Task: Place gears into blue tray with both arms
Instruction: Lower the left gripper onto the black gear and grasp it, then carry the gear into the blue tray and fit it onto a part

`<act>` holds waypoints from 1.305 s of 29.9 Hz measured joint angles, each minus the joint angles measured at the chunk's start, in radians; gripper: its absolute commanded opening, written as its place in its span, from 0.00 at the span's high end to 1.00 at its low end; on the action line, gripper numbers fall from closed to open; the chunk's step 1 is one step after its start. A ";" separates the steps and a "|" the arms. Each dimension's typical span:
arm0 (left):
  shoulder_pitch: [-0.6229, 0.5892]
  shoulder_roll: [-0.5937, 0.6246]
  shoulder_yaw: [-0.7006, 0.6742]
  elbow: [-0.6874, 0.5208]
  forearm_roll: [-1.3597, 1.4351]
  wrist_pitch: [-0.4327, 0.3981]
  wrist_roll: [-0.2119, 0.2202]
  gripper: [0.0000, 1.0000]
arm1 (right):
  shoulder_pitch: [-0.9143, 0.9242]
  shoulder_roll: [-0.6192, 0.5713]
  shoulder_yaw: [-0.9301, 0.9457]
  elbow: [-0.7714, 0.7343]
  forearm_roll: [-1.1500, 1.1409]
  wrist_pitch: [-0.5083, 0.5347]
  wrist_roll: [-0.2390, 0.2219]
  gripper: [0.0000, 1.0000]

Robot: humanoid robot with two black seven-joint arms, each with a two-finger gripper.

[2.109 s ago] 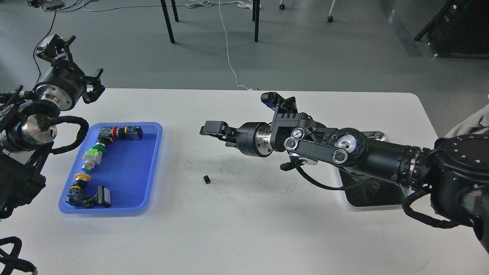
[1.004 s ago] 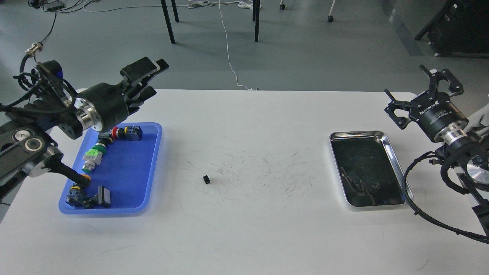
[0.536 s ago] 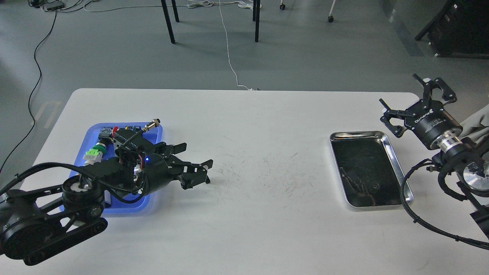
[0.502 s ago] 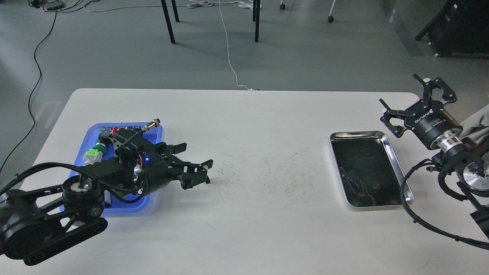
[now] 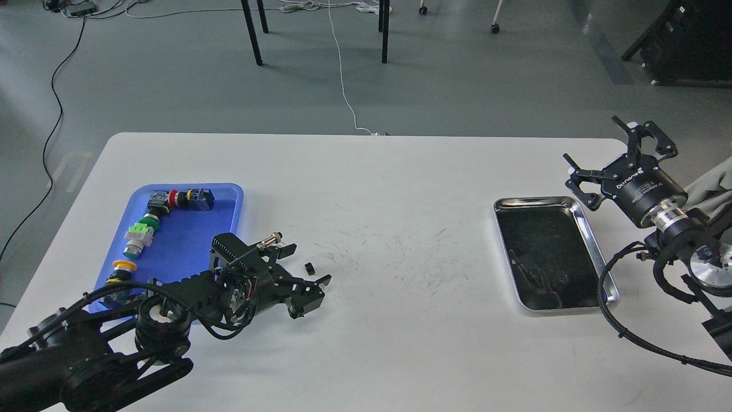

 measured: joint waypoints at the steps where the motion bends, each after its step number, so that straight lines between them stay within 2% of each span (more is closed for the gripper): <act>1: 0.001 -0.006 0.000 0.004 0.000 0.000 0.001 0.14 | 0.000 0.000 -0.004 0.000 -0.001 0.000 0.000 0.06; 6: 0.012 -0.015 0.000 0.026 0.000 0.002 0.003 0.22 | 0.000 -0.001 -0.021 -0.002 -0.001 0.000 0.001 0.06; 13: 0.035 -0.025 -0.005 0.032 0.000 0.004 0.007 0.44 | 0.000 -0.002 -0.025 -0.002 -0.001 -0.001 0.002 0.06; 18: 0.038 -0.036 -0.008 0.036 0.000 0.005 0.018 0.52 | 0.000 -0.002 -0.025 0.000 -0.001 -0.001 0.002 0.06; 23: 0.038 -0.046 -0.010 0.038 0.000 0.005 0.027 0.75 | -0.001 -0.002 -0.026 0.003 -0.001 -0.001 0.002 0.06; 26: 0.038 -0.048 -0.009 0.039 0.000 0.005 0.038 0.84 | -0.003 -0.002 -0.026 0.004 -0.001 -0.001 0.003 0.06; 33: 0.047 -0.031 -0.029 0.033 0.000 0.011 0.044 0.86 | -0.005 -0.002 -0.025 0.004 -0.001 -0.001 0.003 0.06; 39: 0.049 0.081 -0.096 -0.063 -0.002 0.023 0.041 0.86 | -0.005 -0.002 -0.025 0.007 -0.001 -0.001 0.003 0.06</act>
